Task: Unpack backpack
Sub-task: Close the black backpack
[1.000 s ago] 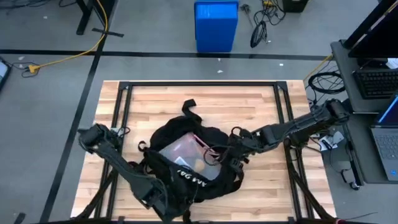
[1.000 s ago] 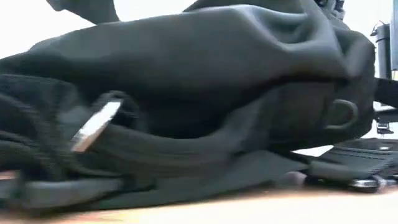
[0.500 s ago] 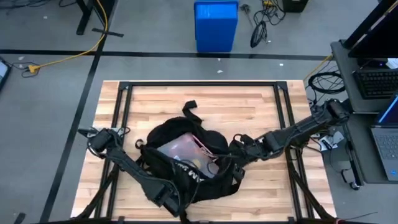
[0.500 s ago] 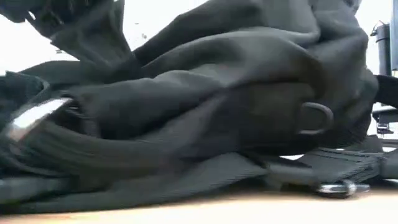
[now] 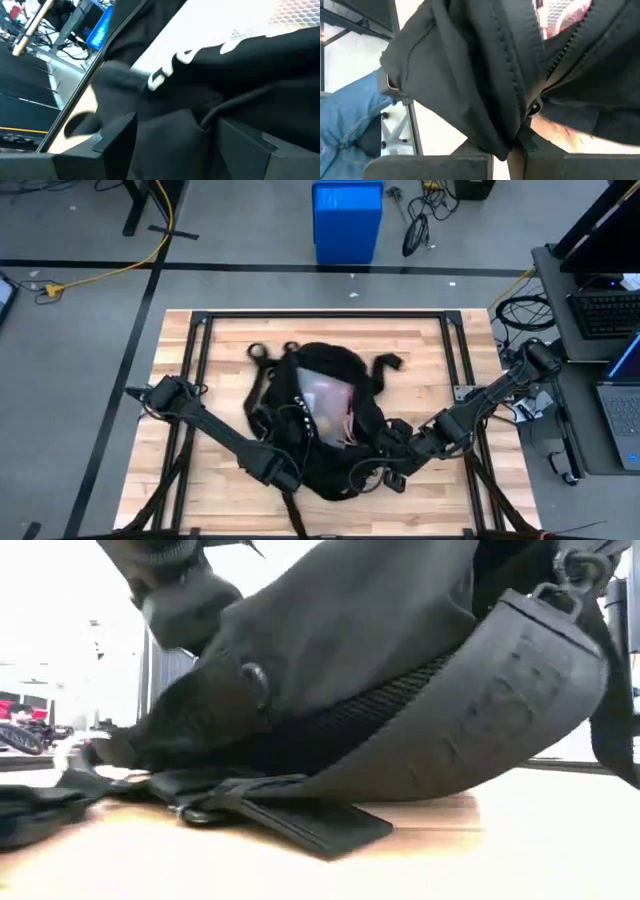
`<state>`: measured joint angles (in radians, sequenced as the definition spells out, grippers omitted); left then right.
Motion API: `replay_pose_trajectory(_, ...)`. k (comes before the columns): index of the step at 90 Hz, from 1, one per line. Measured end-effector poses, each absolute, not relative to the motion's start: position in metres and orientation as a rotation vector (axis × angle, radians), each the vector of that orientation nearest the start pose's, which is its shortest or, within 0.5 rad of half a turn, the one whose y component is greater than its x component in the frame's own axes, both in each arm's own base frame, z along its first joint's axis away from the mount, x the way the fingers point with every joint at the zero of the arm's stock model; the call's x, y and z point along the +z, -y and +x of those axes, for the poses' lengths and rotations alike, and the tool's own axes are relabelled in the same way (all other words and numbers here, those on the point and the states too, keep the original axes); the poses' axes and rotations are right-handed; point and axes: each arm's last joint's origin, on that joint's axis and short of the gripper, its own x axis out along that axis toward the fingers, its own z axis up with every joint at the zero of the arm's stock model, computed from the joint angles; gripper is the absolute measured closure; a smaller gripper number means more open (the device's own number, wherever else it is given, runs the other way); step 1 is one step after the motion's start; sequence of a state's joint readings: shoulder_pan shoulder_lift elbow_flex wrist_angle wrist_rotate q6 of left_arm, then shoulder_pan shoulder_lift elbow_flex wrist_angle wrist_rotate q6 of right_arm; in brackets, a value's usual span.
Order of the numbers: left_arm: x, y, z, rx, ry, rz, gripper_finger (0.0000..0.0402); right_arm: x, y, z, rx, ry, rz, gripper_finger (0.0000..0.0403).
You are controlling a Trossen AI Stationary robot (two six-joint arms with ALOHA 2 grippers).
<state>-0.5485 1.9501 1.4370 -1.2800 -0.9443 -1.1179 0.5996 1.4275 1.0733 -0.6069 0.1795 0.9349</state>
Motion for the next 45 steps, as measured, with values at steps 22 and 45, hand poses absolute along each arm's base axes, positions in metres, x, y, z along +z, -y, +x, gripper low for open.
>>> replay_pose_trajectory(22,0.249,0.171,0.293,0.787,-0.808,0.178,0.0155,0.258,-0.153,0.245,-0.054,-0.938,0.404,0.0362)
replay_pose_trajectory(45,0.286,0.194,0.292,0.659,-0.686,0.071,0.0155,0.263,-0.142,0.258,0.006,-0.849,0.275,0.0245)
